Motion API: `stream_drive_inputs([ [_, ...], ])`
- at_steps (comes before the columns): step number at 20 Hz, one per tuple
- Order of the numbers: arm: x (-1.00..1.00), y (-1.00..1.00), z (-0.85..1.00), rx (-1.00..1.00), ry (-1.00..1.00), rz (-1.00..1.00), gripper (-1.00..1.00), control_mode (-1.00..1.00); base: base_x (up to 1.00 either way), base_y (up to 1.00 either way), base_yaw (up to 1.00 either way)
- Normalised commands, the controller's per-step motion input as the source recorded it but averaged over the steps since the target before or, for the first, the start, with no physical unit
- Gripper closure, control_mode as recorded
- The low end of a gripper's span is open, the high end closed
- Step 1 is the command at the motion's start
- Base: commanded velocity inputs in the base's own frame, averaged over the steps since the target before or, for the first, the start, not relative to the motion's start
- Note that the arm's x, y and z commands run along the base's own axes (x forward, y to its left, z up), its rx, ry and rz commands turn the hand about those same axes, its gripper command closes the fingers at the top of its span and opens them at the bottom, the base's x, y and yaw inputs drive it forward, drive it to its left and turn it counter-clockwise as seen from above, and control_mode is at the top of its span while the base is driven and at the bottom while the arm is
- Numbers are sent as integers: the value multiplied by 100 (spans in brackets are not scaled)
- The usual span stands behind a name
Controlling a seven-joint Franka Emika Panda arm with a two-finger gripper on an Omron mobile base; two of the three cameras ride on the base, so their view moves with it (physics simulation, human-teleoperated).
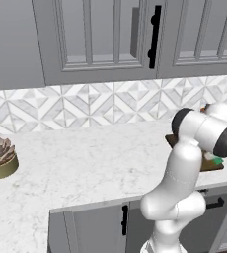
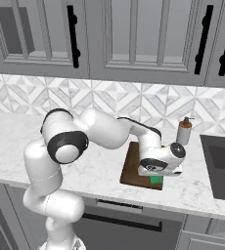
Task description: Pick up the sponge from the counter and clean the cutting board by briefly scrubbing or pressing down on the cutting board. Once finished, release the sponge.
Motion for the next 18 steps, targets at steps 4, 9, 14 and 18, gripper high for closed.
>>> stream_drive_inputs([
  [4,0,-16,-9,3,0,2,100,-100,0,0,0],
  [9,6,1,-10,6,0,0,100,-100,0,0,0],
  [14,30,28,-1,1,0,1,100,-100,0,0,0],
  [18,37,43,0,0,0,0,100,-100,0,0,0],
])
